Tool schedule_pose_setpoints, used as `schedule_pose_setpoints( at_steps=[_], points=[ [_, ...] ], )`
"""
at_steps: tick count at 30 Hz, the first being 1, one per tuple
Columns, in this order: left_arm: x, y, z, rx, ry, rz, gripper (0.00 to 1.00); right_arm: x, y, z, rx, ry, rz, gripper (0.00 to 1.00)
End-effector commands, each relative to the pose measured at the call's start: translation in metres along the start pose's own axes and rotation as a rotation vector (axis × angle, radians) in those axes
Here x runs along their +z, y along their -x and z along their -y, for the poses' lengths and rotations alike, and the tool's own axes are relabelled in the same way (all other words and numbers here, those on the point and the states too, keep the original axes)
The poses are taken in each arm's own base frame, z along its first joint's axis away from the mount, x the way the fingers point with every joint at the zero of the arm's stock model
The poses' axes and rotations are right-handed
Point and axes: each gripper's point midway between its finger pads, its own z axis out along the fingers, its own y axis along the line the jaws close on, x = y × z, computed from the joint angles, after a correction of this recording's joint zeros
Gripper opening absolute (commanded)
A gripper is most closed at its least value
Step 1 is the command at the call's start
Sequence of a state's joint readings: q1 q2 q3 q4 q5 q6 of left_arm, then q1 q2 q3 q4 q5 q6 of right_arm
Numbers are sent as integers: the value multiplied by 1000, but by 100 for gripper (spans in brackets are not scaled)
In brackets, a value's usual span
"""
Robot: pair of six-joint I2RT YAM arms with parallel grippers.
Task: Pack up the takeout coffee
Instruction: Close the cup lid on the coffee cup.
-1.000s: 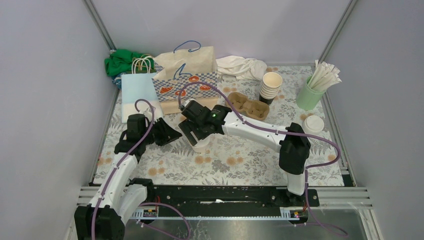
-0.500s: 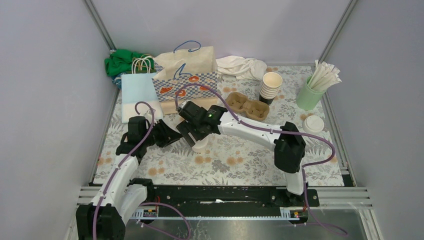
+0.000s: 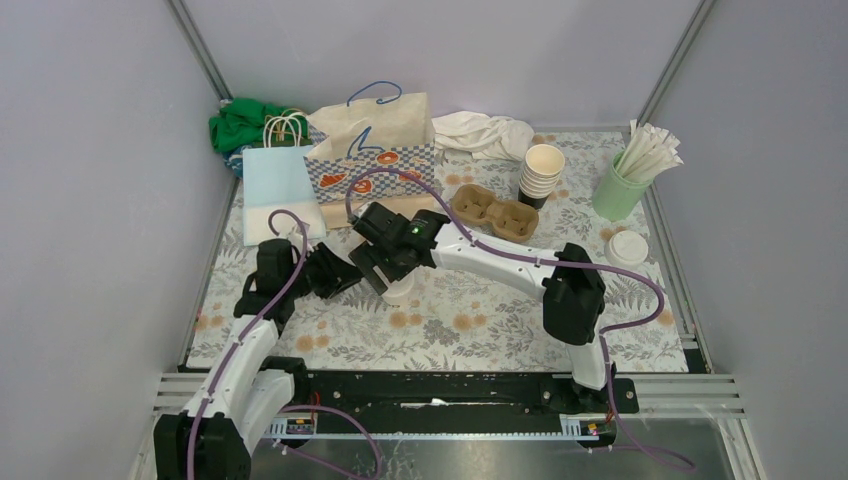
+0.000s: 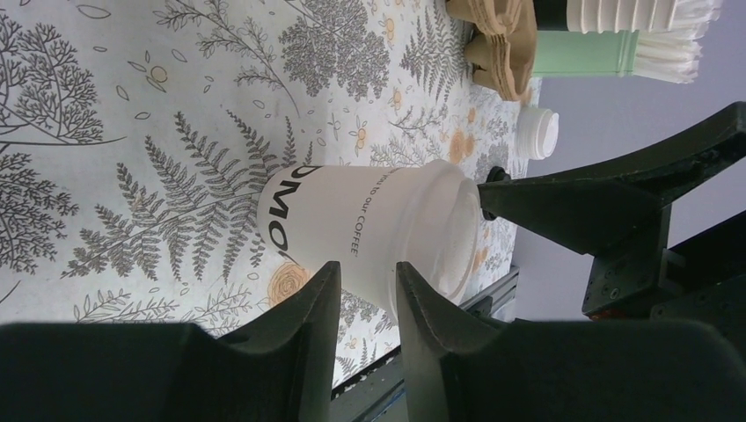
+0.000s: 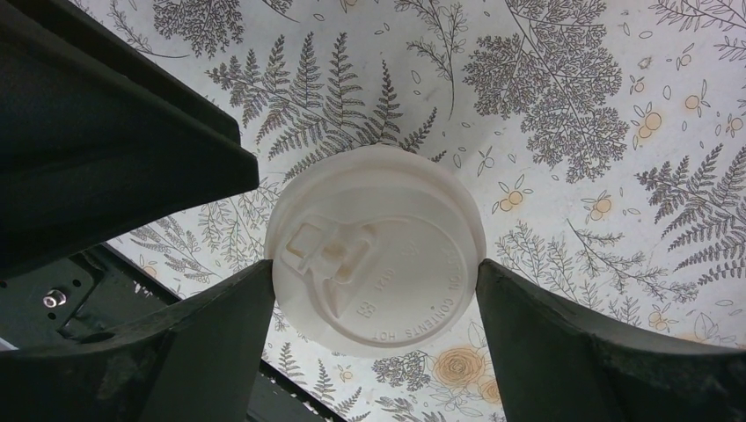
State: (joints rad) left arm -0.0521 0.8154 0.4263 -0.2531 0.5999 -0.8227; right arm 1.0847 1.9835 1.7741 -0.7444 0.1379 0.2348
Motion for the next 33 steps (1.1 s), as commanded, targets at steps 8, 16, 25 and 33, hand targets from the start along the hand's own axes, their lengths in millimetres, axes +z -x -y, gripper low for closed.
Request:
schedule_pose_setpoints(
  at_steps=[8, 16, 25, 33],
  points=[
    [4, 4, 14, 22, -95, 3, 39, 2, -4, -9, -47, 18, -34, 91],
    [10, 0, 9, 11, -95, -37, 37, 8, -8, -9, -50, 21, -51, 92],
    [13, -1, 8, 10, -100, -54, 41, 11, -11, -12, -57, 28, -62, 92],
    [18, -2, -5, -20, -46, -65, 34, 17, -16, -11, -65, 27, -82, 92]
  ],
)
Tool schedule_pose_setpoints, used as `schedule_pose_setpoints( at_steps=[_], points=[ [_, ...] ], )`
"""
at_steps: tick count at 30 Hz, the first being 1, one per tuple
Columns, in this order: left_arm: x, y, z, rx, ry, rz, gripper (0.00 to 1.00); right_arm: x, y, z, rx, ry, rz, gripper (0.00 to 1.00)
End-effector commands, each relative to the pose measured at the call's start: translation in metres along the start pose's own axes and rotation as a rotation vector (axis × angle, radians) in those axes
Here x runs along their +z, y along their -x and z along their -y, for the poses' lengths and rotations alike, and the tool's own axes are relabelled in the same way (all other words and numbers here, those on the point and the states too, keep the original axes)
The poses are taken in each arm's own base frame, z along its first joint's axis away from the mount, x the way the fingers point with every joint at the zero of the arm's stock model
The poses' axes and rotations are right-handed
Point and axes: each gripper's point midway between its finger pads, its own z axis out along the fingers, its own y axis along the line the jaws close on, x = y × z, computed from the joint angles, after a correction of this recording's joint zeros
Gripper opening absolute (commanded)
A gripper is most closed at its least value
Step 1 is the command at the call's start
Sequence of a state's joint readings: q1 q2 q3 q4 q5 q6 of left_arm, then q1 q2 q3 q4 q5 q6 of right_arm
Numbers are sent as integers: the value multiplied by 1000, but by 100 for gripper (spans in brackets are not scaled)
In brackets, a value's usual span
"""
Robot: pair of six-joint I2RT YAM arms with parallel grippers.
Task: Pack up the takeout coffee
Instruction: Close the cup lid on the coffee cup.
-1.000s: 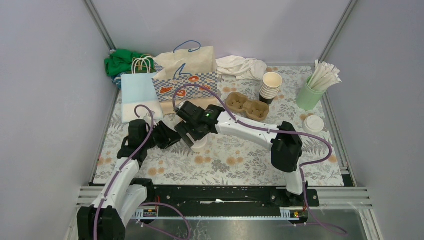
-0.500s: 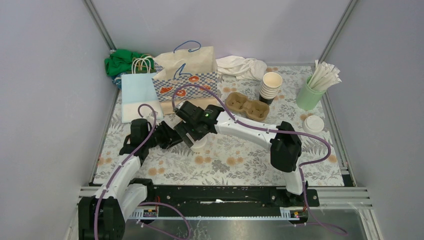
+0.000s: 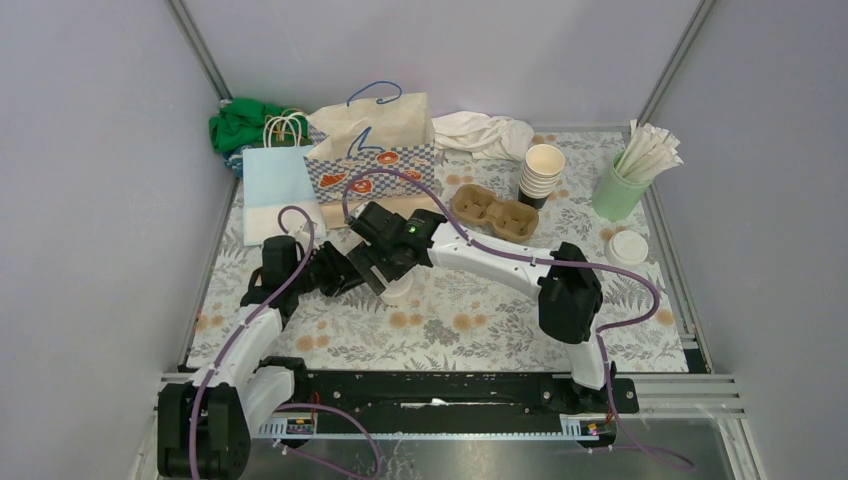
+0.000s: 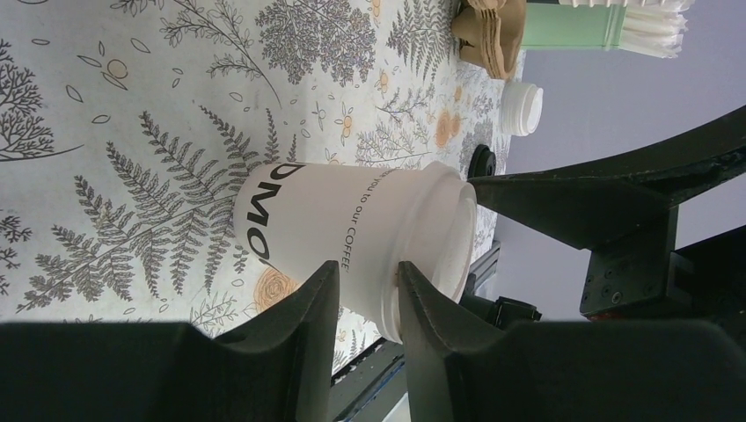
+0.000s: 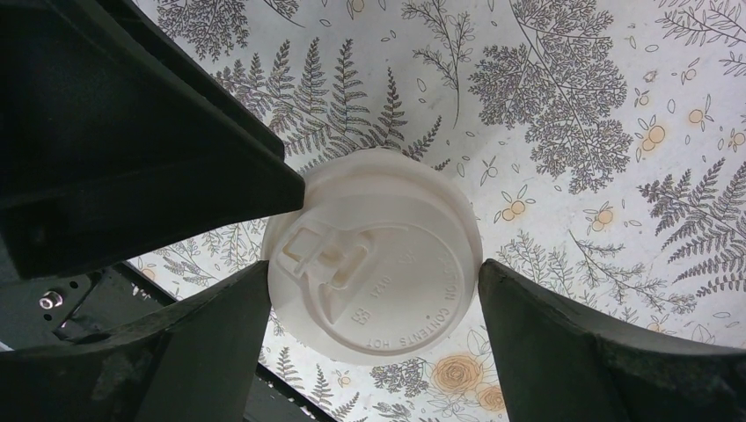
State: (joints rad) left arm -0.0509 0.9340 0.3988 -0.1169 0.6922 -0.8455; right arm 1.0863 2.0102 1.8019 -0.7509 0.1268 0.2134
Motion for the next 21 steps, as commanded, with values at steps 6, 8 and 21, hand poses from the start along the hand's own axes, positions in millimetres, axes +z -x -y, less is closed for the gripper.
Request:
schedule_pose_setpoints(
  at_steps=[6, 8, 21],
  points=[
    [5, 5, -10, 2, 37, 11, 30, 17, -24, -8, -52, 23, -95, 92],
    [6, 4, -12, 0, 45, 8, 29, 19, -27, -9, -53, 25, -105, 92],
    [2, 12, -3, 35, 57, 20, 30, -8, -2, -15, -33, 72, 7, 100]
  ],
)
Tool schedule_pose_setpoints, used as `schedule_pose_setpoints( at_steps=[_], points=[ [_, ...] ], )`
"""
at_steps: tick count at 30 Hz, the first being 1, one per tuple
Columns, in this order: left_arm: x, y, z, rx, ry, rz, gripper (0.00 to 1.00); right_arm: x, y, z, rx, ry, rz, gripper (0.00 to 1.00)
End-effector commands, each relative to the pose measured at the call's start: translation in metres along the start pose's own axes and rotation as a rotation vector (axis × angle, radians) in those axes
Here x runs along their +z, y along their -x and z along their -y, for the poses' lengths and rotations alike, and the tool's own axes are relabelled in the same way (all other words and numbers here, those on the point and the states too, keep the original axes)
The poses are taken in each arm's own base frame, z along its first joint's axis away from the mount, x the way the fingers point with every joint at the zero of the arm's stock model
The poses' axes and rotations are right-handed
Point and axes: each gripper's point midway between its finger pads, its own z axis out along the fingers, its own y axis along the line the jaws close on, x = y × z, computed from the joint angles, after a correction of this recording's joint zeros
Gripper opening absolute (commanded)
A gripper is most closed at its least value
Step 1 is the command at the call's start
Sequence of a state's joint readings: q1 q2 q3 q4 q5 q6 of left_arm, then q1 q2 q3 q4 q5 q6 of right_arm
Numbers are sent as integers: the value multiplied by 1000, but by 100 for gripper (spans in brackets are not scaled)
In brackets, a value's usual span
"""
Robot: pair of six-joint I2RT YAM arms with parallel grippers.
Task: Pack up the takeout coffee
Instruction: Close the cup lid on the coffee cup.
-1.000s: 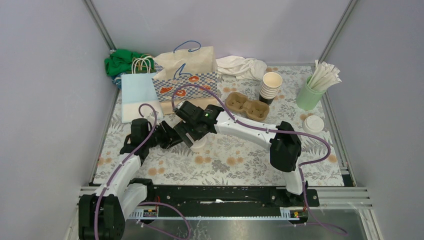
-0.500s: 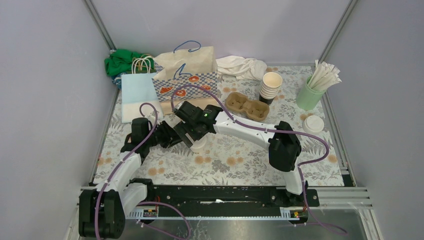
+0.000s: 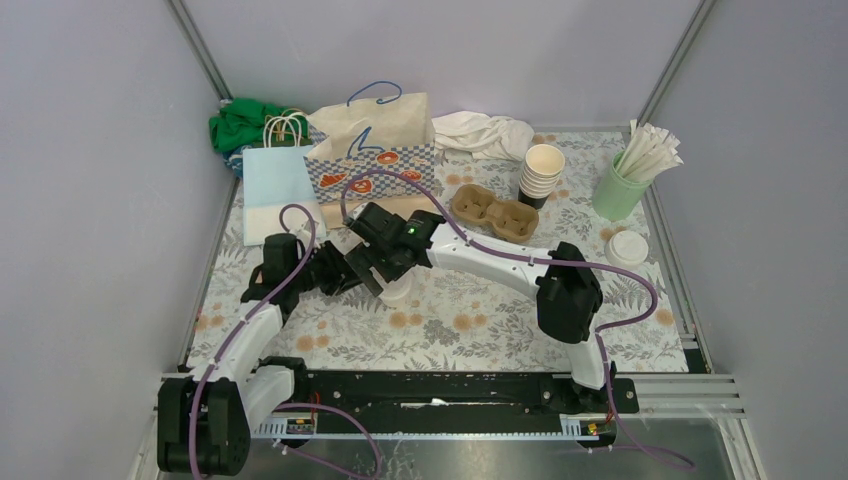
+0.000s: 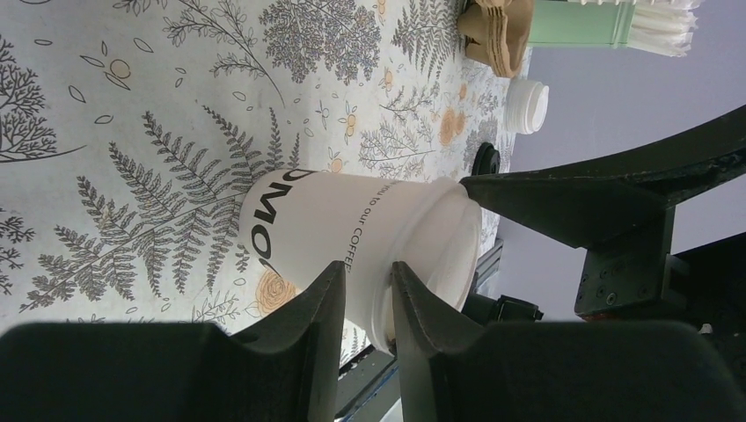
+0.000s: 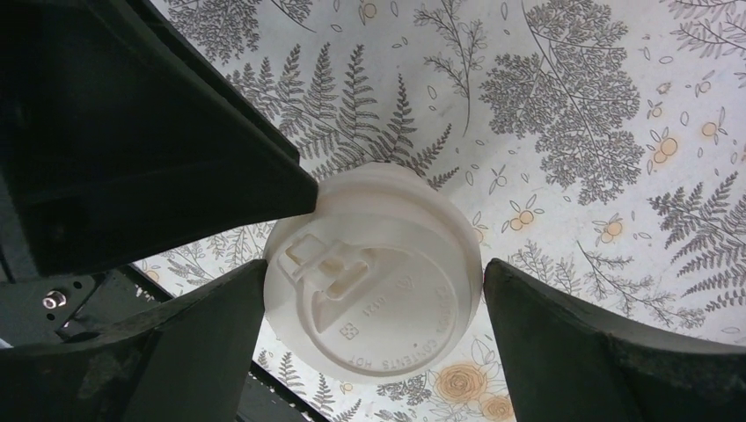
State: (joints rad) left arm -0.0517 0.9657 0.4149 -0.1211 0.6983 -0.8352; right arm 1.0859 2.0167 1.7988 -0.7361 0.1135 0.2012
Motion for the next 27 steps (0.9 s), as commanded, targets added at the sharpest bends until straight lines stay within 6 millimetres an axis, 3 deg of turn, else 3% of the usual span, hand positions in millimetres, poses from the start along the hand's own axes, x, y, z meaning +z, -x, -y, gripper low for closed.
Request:
schedule_pose_setpoints(
  at_steps=[1, 15, 27],
  points=[
    [-1, 14, 0, 44, 51, 41, 30, -13, 1, -12, -20, 56, 16, 100],
    [-12, 34, 35, 106, 15, 76, 34, -39, 16, 1, -14, 21, 70, 100],
    [-17, 40, 43, 157, 24, 82, 36, -63, 21, 4, 13, 48, 119, 99]
  ],
)
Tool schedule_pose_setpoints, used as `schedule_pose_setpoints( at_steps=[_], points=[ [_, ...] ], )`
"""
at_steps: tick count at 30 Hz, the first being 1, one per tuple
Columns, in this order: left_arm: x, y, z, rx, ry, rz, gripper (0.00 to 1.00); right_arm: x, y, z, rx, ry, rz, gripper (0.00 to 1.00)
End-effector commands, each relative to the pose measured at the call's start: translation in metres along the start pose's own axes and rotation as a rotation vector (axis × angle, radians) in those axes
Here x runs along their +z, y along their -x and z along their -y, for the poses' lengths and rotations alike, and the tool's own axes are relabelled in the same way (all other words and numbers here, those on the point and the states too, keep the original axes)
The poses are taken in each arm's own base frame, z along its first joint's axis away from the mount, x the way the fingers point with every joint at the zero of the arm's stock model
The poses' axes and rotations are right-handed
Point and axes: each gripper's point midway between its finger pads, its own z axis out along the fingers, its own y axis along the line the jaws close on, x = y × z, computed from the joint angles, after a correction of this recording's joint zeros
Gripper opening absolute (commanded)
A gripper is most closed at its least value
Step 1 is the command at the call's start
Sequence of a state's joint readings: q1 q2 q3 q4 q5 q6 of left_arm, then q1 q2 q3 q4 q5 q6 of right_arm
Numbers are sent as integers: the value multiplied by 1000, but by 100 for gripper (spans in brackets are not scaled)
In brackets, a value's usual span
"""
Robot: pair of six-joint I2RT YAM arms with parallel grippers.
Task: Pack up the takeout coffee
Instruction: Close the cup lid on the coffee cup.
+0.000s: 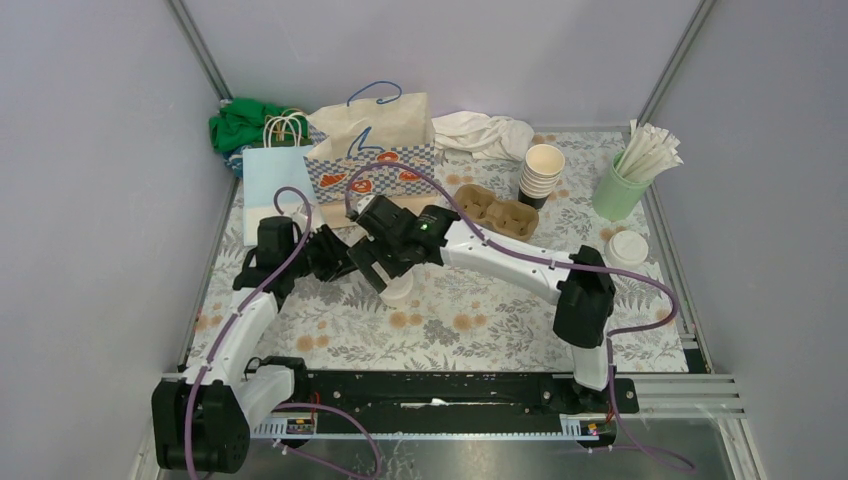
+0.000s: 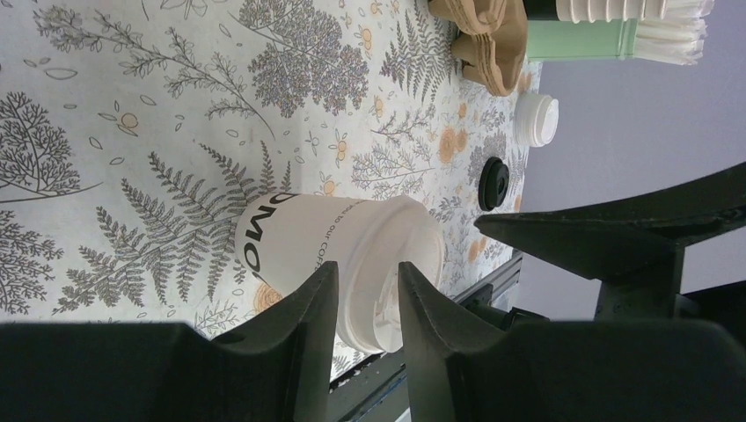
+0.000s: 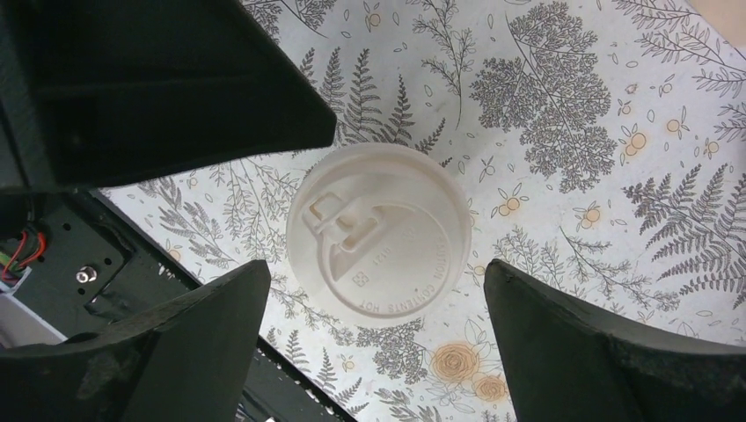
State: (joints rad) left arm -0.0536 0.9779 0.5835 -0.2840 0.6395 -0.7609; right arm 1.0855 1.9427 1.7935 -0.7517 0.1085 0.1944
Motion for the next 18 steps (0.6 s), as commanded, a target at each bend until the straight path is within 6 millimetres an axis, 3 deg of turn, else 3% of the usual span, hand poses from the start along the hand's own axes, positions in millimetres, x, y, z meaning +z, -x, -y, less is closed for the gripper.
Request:
schedule_pose_setpoints(
  at_steps=[1, 10, 18],
  points=[
    [-7, 17, 19, 94, -24, 49, 36, -36, 13, 5, 33, 40, 79, 97],
    [-3, 13, 39, 240, -18, 33, 46, -57, 10, 42, 397, 269, 239, 65],
    [3, 7, 40, 362, 136, 53, 42, -39, -5, 42, 592, 435, 240, 42]
  ],
)
